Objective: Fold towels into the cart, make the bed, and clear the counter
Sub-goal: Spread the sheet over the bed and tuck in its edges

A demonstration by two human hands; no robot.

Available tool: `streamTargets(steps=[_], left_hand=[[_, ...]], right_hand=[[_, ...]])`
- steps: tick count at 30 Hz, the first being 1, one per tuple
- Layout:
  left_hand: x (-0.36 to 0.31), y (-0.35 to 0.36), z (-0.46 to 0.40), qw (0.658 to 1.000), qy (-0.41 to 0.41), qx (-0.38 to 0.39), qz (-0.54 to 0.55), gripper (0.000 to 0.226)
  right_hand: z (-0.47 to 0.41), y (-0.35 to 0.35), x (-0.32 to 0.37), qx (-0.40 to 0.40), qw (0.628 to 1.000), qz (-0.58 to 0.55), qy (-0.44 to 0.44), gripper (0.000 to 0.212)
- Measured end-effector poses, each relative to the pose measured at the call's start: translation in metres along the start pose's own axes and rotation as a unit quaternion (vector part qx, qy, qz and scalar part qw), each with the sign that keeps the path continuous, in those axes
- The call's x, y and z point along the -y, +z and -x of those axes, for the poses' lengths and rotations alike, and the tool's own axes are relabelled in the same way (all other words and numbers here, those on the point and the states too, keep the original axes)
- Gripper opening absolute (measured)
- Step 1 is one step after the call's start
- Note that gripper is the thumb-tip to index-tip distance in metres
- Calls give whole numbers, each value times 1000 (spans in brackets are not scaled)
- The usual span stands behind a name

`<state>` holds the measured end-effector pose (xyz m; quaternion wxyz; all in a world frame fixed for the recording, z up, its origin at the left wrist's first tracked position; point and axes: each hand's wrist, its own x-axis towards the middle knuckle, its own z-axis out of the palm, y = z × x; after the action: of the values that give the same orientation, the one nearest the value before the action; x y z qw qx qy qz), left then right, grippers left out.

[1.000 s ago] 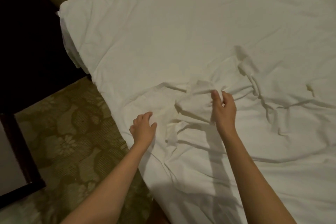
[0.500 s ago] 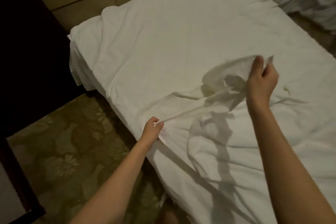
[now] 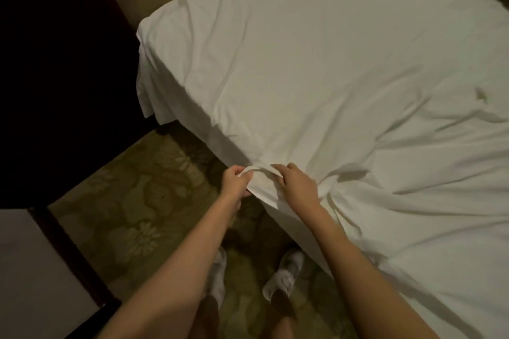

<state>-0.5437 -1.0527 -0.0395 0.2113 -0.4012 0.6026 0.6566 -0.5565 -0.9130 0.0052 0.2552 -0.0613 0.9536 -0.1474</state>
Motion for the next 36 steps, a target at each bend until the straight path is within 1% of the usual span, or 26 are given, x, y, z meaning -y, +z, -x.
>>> streamTargets(steps=[2,5,7,8,10,12,14,15,16,18,19,21,22,23,24,25,28,31,32,34,36], left_hand=[[-4,-14,-8,1000,-1,-10,7,3],[-13,-29,-20,1000,-2,-11,15,4],[-13,-28,-26,1000,-16,-12,21,10],[-13,-26,-27,999,-30,-15,34,14],[-12,-22,-23,996,-52,-7,70,22],[-12,-18,-18,992,-67,41,102,35],[-11,-13,-14,993,-49,75,72,43],[-10,-10,-14,997,-24,70,34,40],[-7,-4,-14,999,5,52,0,38],[1,8,-17,997,60,12,-56,46],[6,14,-17,993,85,-11,-82,47],[14,20,-18,984,123,-88,-92,40],[17,19,-21,982,124,-129,-67,39],[20,18,-24,981,106,-162,-26,40],[24,17,-27,981,74,-179,19,42],[27,19,-28,981,38,-180,63,46],[47,39,-13,974,-36,-147,167,63],[78,69,22,969,-91,-107,205,70],[90,79,33,970,-98,-100,199,68],[113,99,53,983,-89,-66,149,50],[134,121,70,994,-69,12,79,30]], right_hand=[[5,15,1,-30,999,-18,2,38],[4,17,12,-115,993,-36,-14,36],[5,18,14,-144,988,-46,-27,35],[5,20,13,-136,990,-34,-32,36],[5,30,9,-87,995,0,-45,39],[6,46,5,-51,996,11,-66,40],[8,61,1,-48,996,6,-79,40],[10,65,-1,-51,995,-1,-81,39],[12,69,-4,-53,995,-12,-85,39],[21,71,-16,-53,994,-36,-92,40],[30,71,-25,-58,993,-46,-92,42],[52,73,-49,-98,991,-58,-73,47],[64,74,-63,-124,989,-66,-48,47],[78,75,-77,-144,987,-72,-20,45],[91,75,-90,-157,985,-73,8,43],[104,76,-103,-164,983,-76,30,40],[135,82,-134,-170,980,-73,72,35],[160,90,-164,-178,975,-76,113,32],[169,93,-175,-182,973,-75,123,31],[185,98,-200,-182,970,-76,143,32],[200,104,-227,-184,966,-78,165,35]])
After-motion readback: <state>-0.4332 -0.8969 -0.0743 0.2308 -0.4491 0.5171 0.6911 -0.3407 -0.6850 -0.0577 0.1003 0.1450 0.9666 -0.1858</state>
